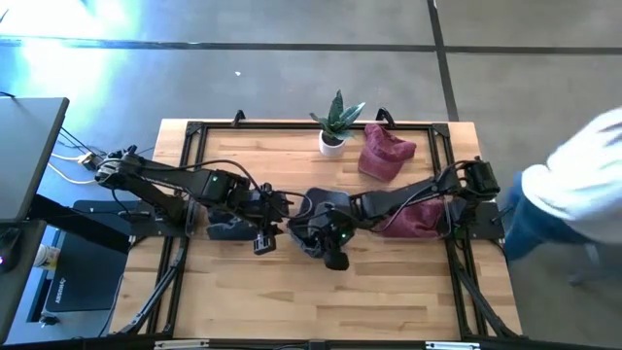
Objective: Pick & Place hat
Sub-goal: Put the blue cap into the left transparent bin
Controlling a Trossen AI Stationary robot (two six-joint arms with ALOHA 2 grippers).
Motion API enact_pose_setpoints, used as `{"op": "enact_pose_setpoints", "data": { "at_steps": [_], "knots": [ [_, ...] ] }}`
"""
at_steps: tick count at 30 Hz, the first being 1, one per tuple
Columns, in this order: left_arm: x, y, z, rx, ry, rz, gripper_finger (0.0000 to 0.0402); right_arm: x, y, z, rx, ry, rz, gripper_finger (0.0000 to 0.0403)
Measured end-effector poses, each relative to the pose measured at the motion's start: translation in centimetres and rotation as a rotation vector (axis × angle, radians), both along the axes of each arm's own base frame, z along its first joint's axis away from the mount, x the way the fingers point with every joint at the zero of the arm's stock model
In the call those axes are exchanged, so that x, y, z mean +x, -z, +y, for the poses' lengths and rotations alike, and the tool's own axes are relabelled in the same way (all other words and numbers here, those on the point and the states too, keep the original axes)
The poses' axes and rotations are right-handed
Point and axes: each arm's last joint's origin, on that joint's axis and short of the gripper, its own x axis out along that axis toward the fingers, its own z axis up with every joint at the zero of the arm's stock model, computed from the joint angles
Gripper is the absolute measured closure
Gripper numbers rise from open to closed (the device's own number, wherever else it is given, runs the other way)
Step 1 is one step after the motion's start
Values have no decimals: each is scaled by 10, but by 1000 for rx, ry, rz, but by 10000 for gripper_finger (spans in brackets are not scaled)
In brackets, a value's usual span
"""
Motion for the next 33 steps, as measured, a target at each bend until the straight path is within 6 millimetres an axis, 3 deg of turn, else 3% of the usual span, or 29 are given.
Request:
{"op": "enact_pose_setpoints", "data": {
  "at_steps": [5,10,17,24,33],
  "knots": [
    [-5,-4,1,-3,0,-9,257,3,-34,-4,259,-32,-131,375],
    [-14,-14,4,14,-22,-49,257,4,-53,-16,289,-13,-234,394],
    [-15,-13,6,48,-44,-45,257,-7,-15,-45,116,229,2,386],
    [-14,-14,5,29,-57,-48,257,-21,18,-67,-51,436,95,387],
    [-14,-14,5,26,-62,-51,257,-31,26,-96,-140,732,182,272]
  ]
}}
